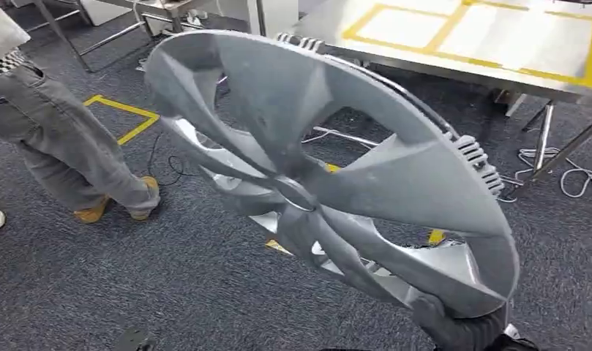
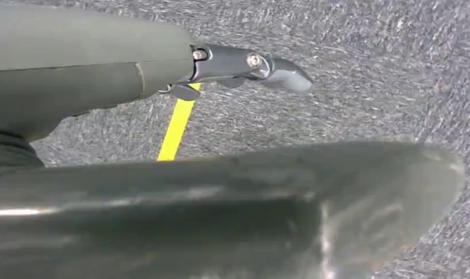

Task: Take the parts from the cabinet and place them on the table.

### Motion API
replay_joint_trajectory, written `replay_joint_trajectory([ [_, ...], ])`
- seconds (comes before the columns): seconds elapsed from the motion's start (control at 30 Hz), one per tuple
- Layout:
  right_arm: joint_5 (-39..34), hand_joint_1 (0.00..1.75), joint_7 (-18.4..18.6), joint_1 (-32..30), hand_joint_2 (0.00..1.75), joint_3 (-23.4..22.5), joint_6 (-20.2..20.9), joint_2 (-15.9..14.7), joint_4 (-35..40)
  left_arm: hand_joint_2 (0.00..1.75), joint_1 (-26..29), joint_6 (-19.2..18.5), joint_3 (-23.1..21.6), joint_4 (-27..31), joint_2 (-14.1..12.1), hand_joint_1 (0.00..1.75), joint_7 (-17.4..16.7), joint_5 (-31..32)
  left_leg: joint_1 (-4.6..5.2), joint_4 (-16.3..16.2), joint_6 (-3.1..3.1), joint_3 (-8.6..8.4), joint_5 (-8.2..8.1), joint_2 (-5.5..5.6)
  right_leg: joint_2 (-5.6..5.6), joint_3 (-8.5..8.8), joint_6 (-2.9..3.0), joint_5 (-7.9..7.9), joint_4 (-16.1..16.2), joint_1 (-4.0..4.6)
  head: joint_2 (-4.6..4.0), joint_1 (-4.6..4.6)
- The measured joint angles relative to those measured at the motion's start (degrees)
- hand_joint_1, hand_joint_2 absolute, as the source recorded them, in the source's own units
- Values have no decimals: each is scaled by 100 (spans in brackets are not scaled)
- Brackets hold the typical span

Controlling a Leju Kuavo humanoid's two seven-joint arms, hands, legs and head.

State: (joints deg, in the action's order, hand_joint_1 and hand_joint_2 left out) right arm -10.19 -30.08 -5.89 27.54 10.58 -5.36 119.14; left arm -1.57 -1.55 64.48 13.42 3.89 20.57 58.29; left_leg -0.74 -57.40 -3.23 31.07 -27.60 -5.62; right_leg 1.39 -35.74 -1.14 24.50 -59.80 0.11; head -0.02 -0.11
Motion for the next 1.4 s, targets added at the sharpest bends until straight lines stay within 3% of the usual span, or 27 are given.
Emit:
replay_joint_trajectory([
  [0.07, -7, 175, -4, 1, 175, -11, 0, 0, 2, 0, -15, -2, 2, 0, -20, 0, 0, 7, -18, -299, -39, 105, -251, 284, -114, 57, 54, -29, 55, -57, 0, -42],
  [0.1, -4, 175, -4, 15, 175, -9, 2, 0, 0, 0, -11, -7, 4, 0, -15, 0, 0, 15, -19, -720, -48, 304, -470, 411, -153, 57, 71, -32, 55, -62, 0, -57],
  [0.17, -4, 175, -6, 14, 175, -7, 2, 0, -2, 0, 15, -9, 9, 0, -24, 0, 0, 15, -19, -1618, -65, 785, -803, 491, -298, 56, 84, -30, 54, -60, 0, -72],
  [0.2, -2, 175, -2, 12, 175, -7, 2, 0, -9, 0, 27, -7, 9, 0, -33, 0, 0, 15, -18, -1775, -63, 912, -774, 501, -375, 59, 84, -29, 54, -60, 0, -77],
  [0.23, -2, 175, -2, 6, 175, -7, 2, 0, -18, 0, 28, -7, 11, 0, -35, 0, 0, 15, -19, -1645, -56, 898, -581, 506, -458, 68, 83, -29, 53, -62, 0, -79],
  [0.3, -2, 175, -2, 5, 175, -7, 2, 0, -24, 0, 23, -9, 13, 0, -42, 0, 0, 15, -31, -815, -42, 555, -9, 562, -602, 93, 59, -22, 51, -80, 0, -76],
  [0.33, -2, 175, -2, 5, 175, -7, 2, 0, -24, 0, 24, -7, 13, 0, -44, 0, 0, 15, -44, -369, -43, 348, 195, 687, -661, 102, 40, -18, 50, -89, 0, -79],
  [0.37, -2, 175, -6, 15, 175, -7, 0, 0, -24, 0, 28, -7, 15, 0, -39, 0, 0, 17, -72, -51, -30, 209, 193, 972, -730, 71, -13, -6, 5, -47, 0, -81],
  [0.5, 0, 175, -4, -1, 175, -7, -15, 0, -24, 0, -6, -9, 15, 0, -33, 0, 0, 57, -58, -12, 159, 214, 204, 798, -917, -11, -170, -72, 98, -100, 0, -81],
  [0.53, 4, 175, -4, -5, 175, -2, -17, 0, -24, 0, -15, -13, 15, 0, -26, 0, 0, 59, -79, 7, 199, 208, 216, 720, -810, -10, -185, -41, 47, -87, 0, -77],
  [0.57, 4, 175, -4, 16, 175, 2, -17, 0, -24, 0, -18, -17, 18, 2, -33, 0, 0, 59, -79, 7, 248, 201, 200, 686, -513, -106, -207, 114, -165, -57, 0, -15],
  [0.6, 4, 175, -4, 44, 175, 4, -24, 0, -24, 0, -10, -35, 20, 2, -33, 0, 0, 59, -66, 6, 261, 197, 194, 622, -324, -318, -232, 374, -609, -63, 0, 2],
  [0.67, 2, 175, -4, 61, 175, 11, -28, 0, -24, 0, 13, -65, 30, 2, -33, 0, 2, 68, -47, 4, 278, 196, 182, 483, -210, -764, -249, 765, -1531, -66, 0, 4],
  [0.7, 4, 175, -2, 61, 175, 11, -35, 0, -24, 0, 17, -70, 39, 0, -33, 0, 2, 68, -43, 4, 279, 192, 178, 419, -197, -868, -252, 790, -1739, -66, 0, 2],
  [0.77, 4, 175, 2, 61, 175, 13, -52, 0, -24, 0, 11, -76, 52, 2, -28, 0, 11, 68, -40, 3, 265, 170, 162, 308, -179, -658, -237, 485, -1343, -65, 0, 2],
  [0.8, 4, 175, 2, 62, 175, 13, -57, 0, -24, 0, 8, -87, 55, 2, -26, 0, 15, 70, -40, 3, 251, 144, 146, 250, -129, -364, -219, 236, -815, -63, 0, 2],
  [0.83, 2, 175, 2, 67, 175, 13, -57, -2, -24, 0, 8, -90, 55, 2, -24, 0, 15, 70, -38, 3, 227, 112, 126, 201, 18, -48, -200, 29, -266, -55, 0, 4],
  [0.87, 2, 175, 2, 83, 175, 13, -57, -2, -24, 0, 11, -94, 57, 2, -28, 0, 17, 70, 8, -2, 189, 89, 101, 160, 278, 96, -171, 72, 36, -8, 0, 7],
  [1.0, 77, 175, 0, 85, 175, 0, -87, -4, -24, 0, -6, -129, 63, 2, -33, 0, 20, 107, 4, 44, 52, 55, 107, 9, 22, 53, -17, 29, 32, 8, 0, -9],
  [1.03, 122, 175, 0, 84, 175, 0, -107, -4, -24, 0, -17, -146, 63, 2, -33, 0, 20, 116, -7, 34, 14, 49, 71, 14, -20, 90, 30, -5, 82, -47, 0, -15],
  [1.07, 133, 175, 2, 85, 175, -6, -120, -4, -24, 0, -26, -151, 66, 2, -46, 0, 26, 118, -16, -102, -5, 100, -48, 229, -47, 99, 47, -7, 92, -55, 0, -20],
  [1.13, 133, 175, 2, 90, 175, -11, -140, -4, -24, 0, -13, -168, 72, 0, -31, 0, 31, 127, -18, -927, -29, 498, -512, 452, -92, 95, 83, 5, 92, -59, 0, -50],
  [1.2, 133, 175, 0, 87, 175, -13, -162, -4, -24, 0, 24, -168, 90, 0, -39, 0, 28, 127, -13, -1707, -36, 913, -763, 495, -171, 97, 93, 12, 91, -54, 0, -52],
  [1.27, 133, 175, 0, 83, 175, -15, -177, -4, -26, 0, 31, -168, 101, 0, -44, 0, 31, 127, -17, -1489, -20, 868, -441, 499, -243, 112, 86, 17, 90, -59, 0, -52],
  [1.33, 133, 175, 0, 84, 175, -15, -179, -4, -24, 0, 25, -168, 101, 2, -52, 0, 31, 127, -21, -547, -4, 435, 115, 501, -305, 149, 57, 33, 87, -77, 0, -52],
  [1.37, 133, 175, -2, 84, 175, -15, -179, -4, -24, 0, 28, -168, 101, 0, -55, 0, 31, 127, -33, -139, -6, 244, 261, 542, -324, 151, 26, 44, 85, -71, 0, -59],
  [1.4, 131, 175, 0, 87, 175, -18, -179, -4, -24, 0, 14, -168, 103, 0, -50, 0, 31, 127, -30, 32, 42, 195, 184, 577, -352, 117, -14, 64, 22, -24, 0, -77],
])
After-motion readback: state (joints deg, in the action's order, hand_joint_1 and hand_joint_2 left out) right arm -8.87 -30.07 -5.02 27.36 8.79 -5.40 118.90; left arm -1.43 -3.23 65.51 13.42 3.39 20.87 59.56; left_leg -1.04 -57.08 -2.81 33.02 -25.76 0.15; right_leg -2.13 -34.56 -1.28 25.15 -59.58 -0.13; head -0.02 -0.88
